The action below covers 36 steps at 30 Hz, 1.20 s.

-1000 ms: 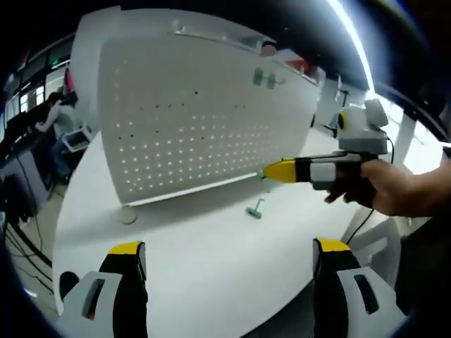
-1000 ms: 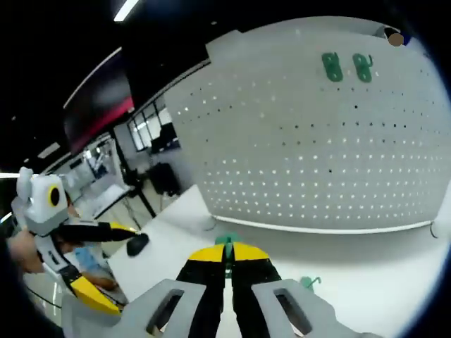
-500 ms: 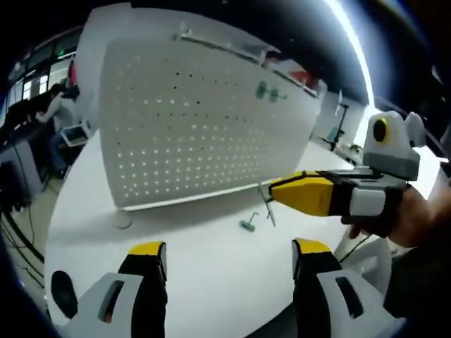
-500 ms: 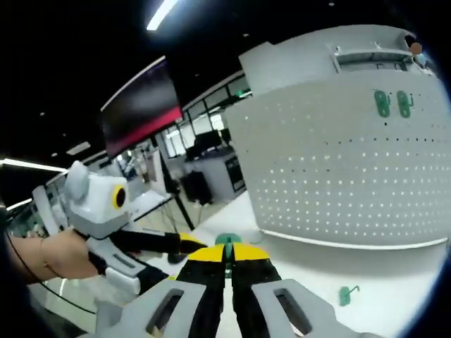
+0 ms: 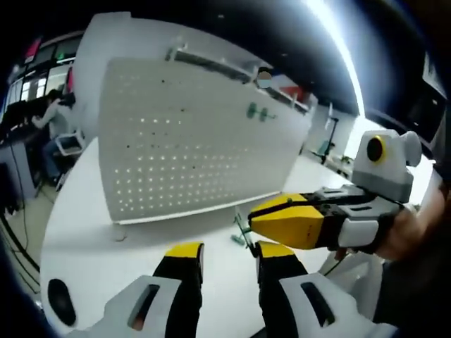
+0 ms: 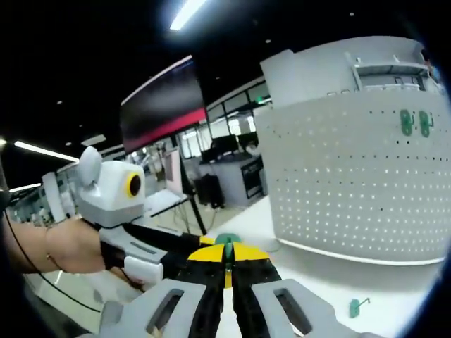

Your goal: Insert the hook assembly into the mounting plate slot until the hook locks in place.

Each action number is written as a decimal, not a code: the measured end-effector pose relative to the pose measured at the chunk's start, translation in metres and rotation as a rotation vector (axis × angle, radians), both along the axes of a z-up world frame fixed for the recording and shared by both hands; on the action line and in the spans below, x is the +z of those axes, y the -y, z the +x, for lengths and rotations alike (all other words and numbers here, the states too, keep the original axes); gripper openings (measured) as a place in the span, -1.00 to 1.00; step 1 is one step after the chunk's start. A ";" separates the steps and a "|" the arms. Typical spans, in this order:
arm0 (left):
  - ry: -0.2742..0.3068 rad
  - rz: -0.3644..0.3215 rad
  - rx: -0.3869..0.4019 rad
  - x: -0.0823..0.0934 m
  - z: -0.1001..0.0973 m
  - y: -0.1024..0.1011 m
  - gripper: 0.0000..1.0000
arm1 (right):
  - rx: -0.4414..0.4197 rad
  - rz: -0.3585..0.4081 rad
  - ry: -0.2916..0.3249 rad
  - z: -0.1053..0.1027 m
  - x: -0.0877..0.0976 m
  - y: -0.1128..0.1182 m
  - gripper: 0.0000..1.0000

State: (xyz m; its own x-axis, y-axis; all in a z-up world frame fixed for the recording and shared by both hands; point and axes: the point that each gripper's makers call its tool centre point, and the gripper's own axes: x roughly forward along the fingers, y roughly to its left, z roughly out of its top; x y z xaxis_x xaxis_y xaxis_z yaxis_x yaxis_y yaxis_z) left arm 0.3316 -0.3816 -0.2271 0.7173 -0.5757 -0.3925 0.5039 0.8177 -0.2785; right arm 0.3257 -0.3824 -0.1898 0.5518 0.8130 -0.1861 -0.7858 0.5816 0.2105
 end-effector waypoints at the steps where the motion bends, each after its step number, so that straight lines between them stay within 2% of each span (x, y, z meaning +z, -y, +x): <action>1: -0.002 -0.003 -0.006 0.000 -0.001 0.001 -0.49 | -0.002 0.000 0.001 0.000 0.000 0.001 -1.00; 7: 0.015 0.008 -0.037 0.006 -0.001 0.006 -0.59 | -0.001 0.011 0.030 0.000 0.006 0.001 -1.00; 16: 0.022 -0.009 -0.059 0.008 -0.005 0.010 -0.79 | -0.001 0.032 0.019 0.000 0.006 -0.001 -1.00; 20: 0.026 -0.037 -0.062 0.008 -0.006 0.012 -0.88 | 0.002 0.030 0.026 -0.001 0.007 -0.002 -1.00; 29: 0.035 -0.036 -0.066 0.009 -0.005 0.013 -0.90 | -0.003 0.020 0.046 -0.001 0.007 -0.002 -1.00; 34: 0.042 -0.050 -0.055 0.009 -0.004 0.011 -0.92 | -0.004 0.014 0.058 -0.002 0.008 -0.002 -1.00; 36: 0.033 -0.075 -0.046 0.009 -0.004 0.010 -0.94 | -0.004 0.010 0.058 -0.002 0.007 -0.003 -1.00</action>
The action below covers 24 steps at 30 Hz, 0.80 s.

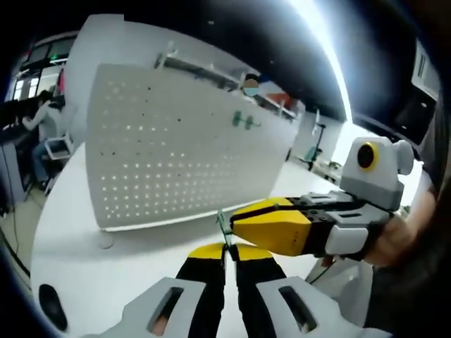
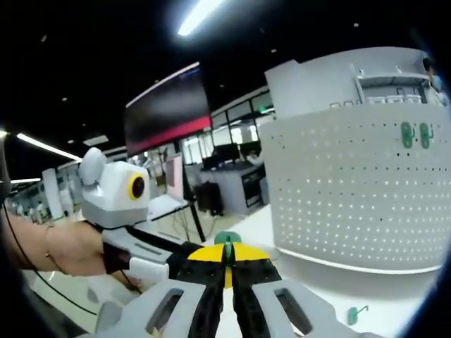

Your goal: Insert the hook assembly into the mounting plate slot until the hook locks in place.

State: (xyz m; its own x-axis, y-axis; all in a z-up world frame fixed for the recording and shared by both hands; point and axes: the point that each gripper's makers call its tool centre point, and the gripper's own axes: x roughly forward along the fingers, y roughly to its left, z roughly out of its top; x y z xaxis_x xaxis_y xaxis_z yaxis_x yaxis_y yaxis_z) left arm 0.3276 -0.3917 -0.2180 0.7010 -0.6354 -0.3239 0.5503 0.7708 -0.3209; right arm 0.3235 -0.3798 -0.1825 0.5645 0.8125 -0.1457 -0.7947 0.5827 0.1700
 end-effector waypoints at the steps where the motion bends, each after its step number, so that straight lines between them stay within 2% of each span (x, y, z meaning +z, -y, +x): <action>1: -0.005 -0.018 0.014 0.000 0.001 -0.002 -0.95 | 0.002 -0.002 0.001 0.000 0.000 0.000 -1.00; 7: -0.002 -0.015 0.025 0.002 0.002 -0.002 -0.97 | 0.002 -0.025 0.012 -0.001 0.000 0.000 -0.99; 15: 0.012 -0.003 0.036 0.004 0.004 -0.002 -0.98 | -0.003 -0.005 -0.056 0.001 0.002 0.001 -0.97; 18: 0.021 0.019 0.053 0.004 0.007 -0.008 -0.98 | -0.004 0.029 -0.086 -0.001 0.007 0.003 -0.90; 24: 0.041 0.032 0.093 0.007 0.010 -0.020 -0.98 | -0.005 0.054 -0.100 -0.006 0.012 0.009 -0.90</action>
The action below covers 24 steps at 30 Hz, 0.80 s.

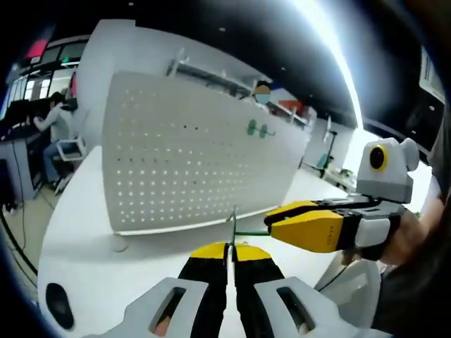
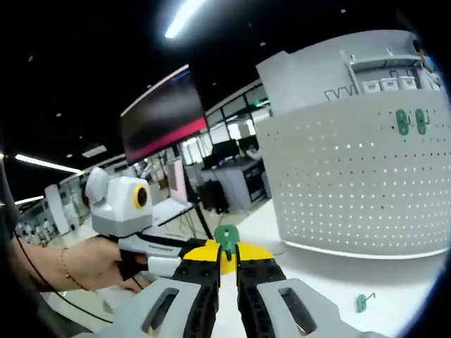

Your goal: Insert the hook assembly into the mounting plate slot until the hook locks in place.

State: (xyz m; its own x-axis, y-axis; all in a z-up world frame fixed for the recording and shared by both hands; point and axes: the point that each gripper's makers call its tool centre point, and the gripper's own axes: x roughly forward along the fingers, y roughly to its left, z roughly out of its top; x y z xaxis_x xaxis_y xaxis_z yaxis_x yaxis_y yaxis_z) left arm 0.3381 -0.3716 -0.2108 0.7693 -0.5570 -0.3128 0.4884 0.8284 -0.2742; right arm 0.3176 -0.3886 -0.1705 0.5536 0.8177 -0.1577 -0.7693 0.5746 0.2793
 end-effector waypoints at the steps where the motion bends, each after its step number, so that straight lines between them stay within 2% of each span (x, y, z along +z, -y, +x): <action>1: 0.005 0.010 0.003 0.000 0.000 -0.001 -0.98 | -0.002 0.001 -0.002 0.000 0.000 0.000 -0.89; 10: 0.073 0.063 -0.027 0.011 -0.002 0.012 -0.97 | 0.001 0.024 -0.028 0.005 0.002 -0.007 -0.90; 21: 0.107 0.047 -0.016 0.018 -0.003 0.017 -0.97 | -0.016 0.072 -0.070 0.008 0.003 -0.006 -0.95; 22: 0.107 0.045 -0.016 0.018 -0.003 0.016 -0.97 | -0.015 0.070 -0.061 0.008 0.003 -0.006 -0.96; 24: 0.106 0.044 -0.018 0.018 -0.003 0.017 -0.97 | -0.017 0.043 -0.005 0.009 0.005 -0.006 -0.98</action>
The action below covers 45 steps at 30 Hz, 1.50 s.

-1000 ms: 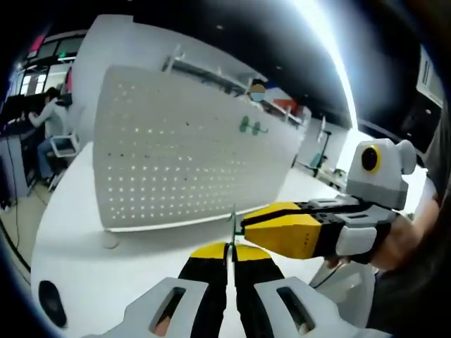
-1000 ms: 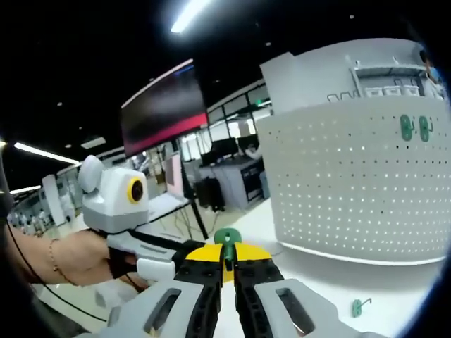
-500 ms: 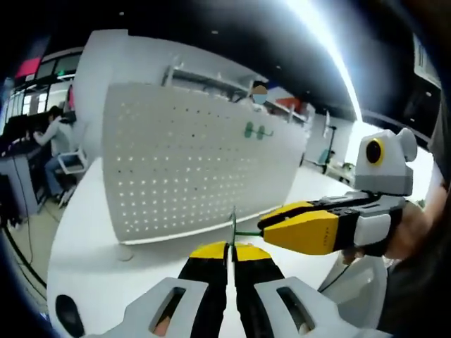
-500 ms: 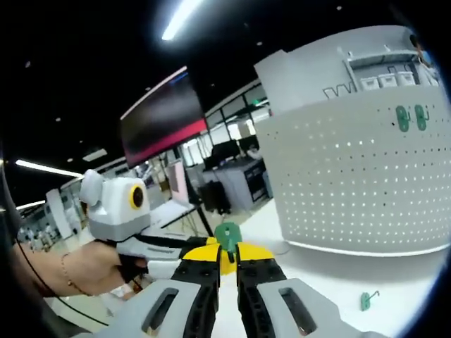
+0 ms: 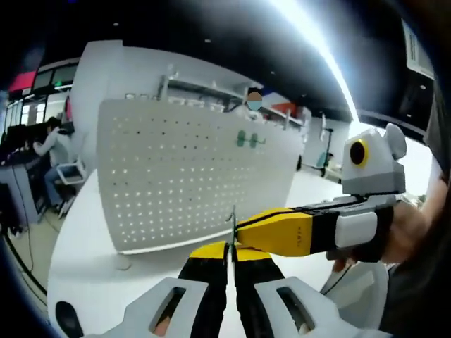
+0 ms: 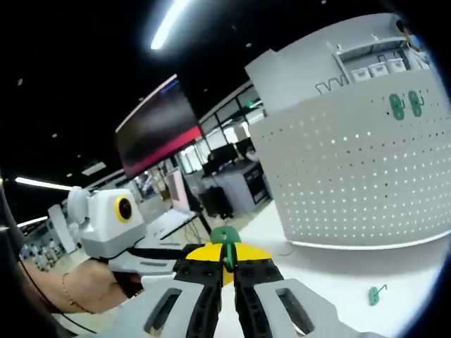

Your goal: Insert the hook assembly into the mounting plate slot until the hook locks in place.

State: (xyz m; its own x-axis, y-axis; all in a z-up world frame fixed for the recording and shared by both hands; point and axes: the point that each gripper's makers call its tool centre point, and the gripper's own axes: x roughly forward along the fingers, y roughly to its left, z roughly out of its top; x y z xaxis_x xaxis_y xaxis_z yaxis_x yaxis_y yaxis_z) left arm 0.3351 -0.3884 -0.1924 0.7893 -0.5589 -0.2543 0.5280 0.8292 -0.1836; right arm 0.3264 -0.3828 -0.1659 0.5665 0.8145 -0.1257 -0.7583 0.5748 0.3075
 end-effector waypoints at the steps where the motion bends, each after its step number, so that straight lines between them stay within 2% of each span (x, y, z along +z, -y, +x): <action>1: 0.000 0.001 -0.001 0.000 0.000 0.000 -0.97 | 0.002 -0.010 0.007 -0.002 0.000 0.000 -0.99; 5: -0.009 -0.017 -0.002 -0.001 -0.001 0.001 -0.97 | 0.001 -0.012 0.002 -0.001 -0.001 0.001 -1.00; 13: -0.004 -0.034 0.001 0.005 0.000 0.005 -0.95 | -0.020 -0.031 0.049 0.000 0.007 0.005 -1.00; 24: 0.011 0.007 -0.024 0.005 -0.001 0.006 -0.88 | -0.012 -0.041 0.054 0.000 0.007 0.006 -1.00; 29: 0.006 0.015 -0.032 0.002 -0.002 0.008 -0.50 | -0.008 -0.045 0.058 0.000 0.007 0.007 -1.00; 33: 0.040 0.042 -0.061 0.002 -0.006 0.014 -0.36 | -0.009 -0.055 0.057 0.002 0.005 0.008 -1.00; 35: 0.035 0.038 -0.063 0.001 -0.005 0.015 -0.12 | -0.014 -0.053 0.062 0.003 0.007 0.010 -1.00; 37: 0.034 -0.002 -0.090 0.003 -0.008 0.022 0.11 | -0.017 -0.057 0.066 0.004 0.007 0.012 -1.00; 41: 0.064 0.012 -0.091 0.003 -0.010 0.023 0.34 | -0.031 -0.067 0.075 0.009 0.006 0.018 -1.00; 43: 0.055 0.011 -0.091 0.001 -0.011 0.023 0.42 | -0.036 -0.066 0.071 0.010 0.004 0.021 -1.00; 45: 0.043 -0.010 -0.089 -0.002 -0.012 0.022 0.58 | -0.041 -0.067 0.078 0.011 0.004 0.024 -1.00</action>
State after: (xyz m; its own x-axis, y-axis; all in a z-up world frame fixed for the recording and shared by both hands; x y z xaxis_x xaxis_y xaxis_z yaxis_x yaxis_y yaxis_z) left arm 0.3235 -0.4109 -0.1946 0.7464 -0.6296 -0.2154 0.6071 0.7769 -0.1671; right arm 0.3370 -0.4068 -0.1618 0.6096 0.7813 -0.1337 -0.7535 0.6235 0.2084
